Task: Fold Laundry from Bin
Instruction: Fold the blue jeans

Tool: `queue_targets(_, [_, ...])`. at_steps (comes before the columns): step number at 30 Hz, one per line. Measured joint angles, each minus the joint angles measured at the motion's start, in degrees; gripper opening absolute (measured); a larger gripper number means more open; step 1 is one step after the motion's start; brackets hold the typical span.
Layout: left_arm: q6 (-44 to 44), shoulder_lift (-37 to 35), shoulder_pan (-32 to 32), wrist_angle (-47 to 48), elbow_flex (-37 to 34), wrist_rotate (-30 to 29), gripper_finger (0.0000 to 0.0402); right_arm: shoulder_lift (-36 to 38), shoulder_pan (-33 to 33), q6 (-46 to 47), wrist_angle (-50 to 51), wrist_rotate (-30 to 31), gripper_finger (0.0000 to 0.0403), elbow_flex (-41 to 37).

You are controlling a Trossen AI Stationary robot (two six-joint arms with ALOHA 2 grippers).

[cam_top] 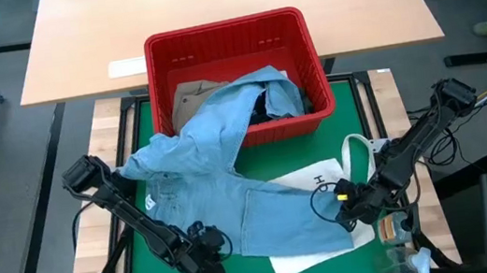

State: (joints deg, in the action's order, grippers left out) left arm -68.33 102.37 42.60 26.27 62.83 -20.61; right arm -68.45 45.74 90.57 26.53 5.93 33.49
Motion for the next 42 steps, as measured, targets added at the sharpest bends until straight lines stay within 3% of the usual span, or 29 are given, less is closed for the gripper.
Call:
queue_targets(7, [-8.45, -3.5, 0.09, 16.34, 0.0, 0.45, 0.0063, 0.04, 0.0, -4.86, 16.71, 1.94, 0.0014, 10.64])
queue_targets(12, [-14.17, -3.48, 1.16, 28.23, 0.0, 4.99, 0.0051, 0.04, 0.0, -5.48, 26.29, 5.36, 0.0007, 16.54])
queue_targets(16, [-17.14, -2.12, 2.51, 30.85, 0.0, 4.98, 0.005, 0.04, 0.0, -5.57, 28.79, 8.3, 0.0009, 19.37])
queue_targets(25, [-17.64, 4.79, 3.98, 24.24, 0.13, 8.65, 0.0049, 0.04, 0.02, -7.05, 29.5, 13.0, 0.0006, 22.82])
queue_targets(38, [-20.02, 2.68, 7.04, 6.46, -0.15, 15.04, 0.0049, 0.04, 0.04, -7.09, 35.89, 14.51, 0.0009, 28.01])
queue_targets(42, [-20.04, 2.83, 7.24, -0.12, -0.17, 15.09, 0.0049, 0.04, 0.04, -7.09, 37.39, 11.71, 0.0006, 29.05])
